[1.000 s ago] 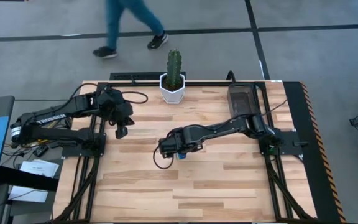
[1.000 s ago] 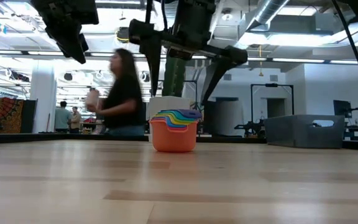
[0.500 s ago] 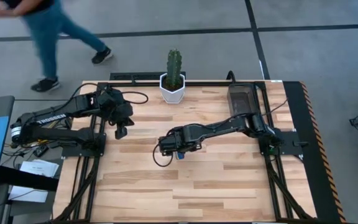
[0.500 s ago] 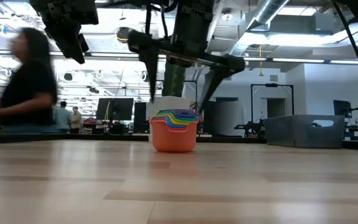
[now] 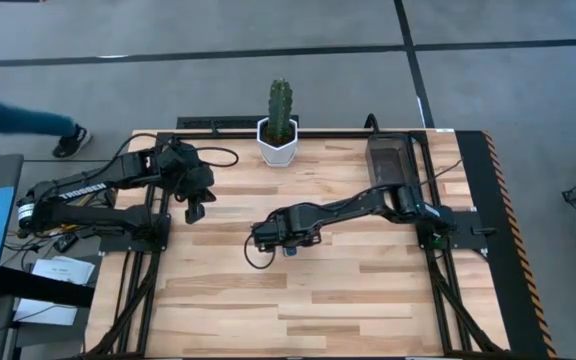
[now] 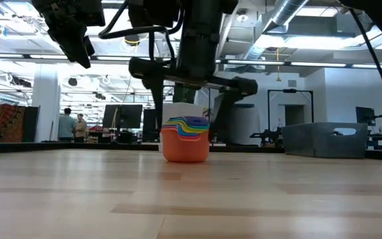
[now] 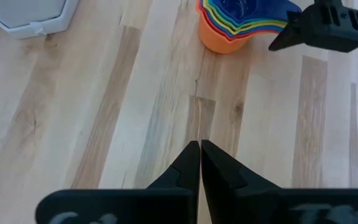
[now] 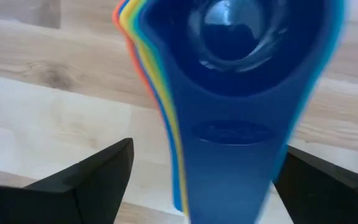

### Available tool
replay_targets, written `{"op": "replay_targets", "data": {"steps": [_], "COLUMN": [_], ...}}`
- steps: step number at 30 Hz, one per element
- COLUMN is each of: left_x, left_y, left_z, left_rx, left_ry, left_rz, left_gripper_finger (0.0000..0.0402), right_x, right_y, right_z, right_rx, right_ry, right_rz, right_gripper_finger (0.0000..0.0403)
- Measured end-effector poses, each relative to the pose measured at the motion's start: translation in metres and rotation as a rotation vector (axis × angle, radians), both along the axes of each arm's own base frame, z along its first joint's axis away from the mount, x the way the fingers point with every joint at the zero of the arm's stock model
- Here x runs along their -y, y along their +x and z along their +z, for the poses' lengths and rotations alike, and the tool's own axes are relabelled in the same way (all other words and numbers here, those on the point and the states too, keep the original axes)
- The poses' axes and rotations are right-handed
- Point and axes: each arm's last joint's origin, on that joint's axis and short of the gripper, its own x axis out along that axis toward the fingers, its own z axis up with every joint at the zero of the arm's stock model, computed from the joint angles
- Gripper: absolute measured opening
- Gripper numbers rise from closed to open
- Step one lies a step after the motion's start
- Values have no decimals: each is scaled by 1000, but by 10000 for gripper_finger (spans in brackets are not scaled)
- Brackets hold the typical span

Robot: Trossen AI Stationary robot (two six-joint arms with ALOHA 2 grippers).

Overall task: Nest measuring cups in basket
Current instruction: Put the stacked measuring cups into the black bin

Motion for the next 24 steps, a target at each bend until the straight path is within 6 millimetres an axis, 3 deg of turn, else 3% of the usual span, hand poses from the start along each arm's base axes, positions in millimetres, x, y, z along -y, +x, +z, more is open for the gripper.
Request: {"op": "replay_targets", "data": {"steps": [12, 24], "left_x": [0, -1], "left_y": [0, 0], "left_z": [0, 0], "left_rx": [1, -7], "left_ry": [2, 27], "left_rz": [1, 3], "left_gripper_finger": [2, 2], "right_x": [6, 6], "right_y": [2, 3], "right_z": [-4, -11], "right_rx": [-10, -23], "right_ry": [-2, 7], "right_rz": [-25, -57], "right_gripper_finger": [296, 281]}}
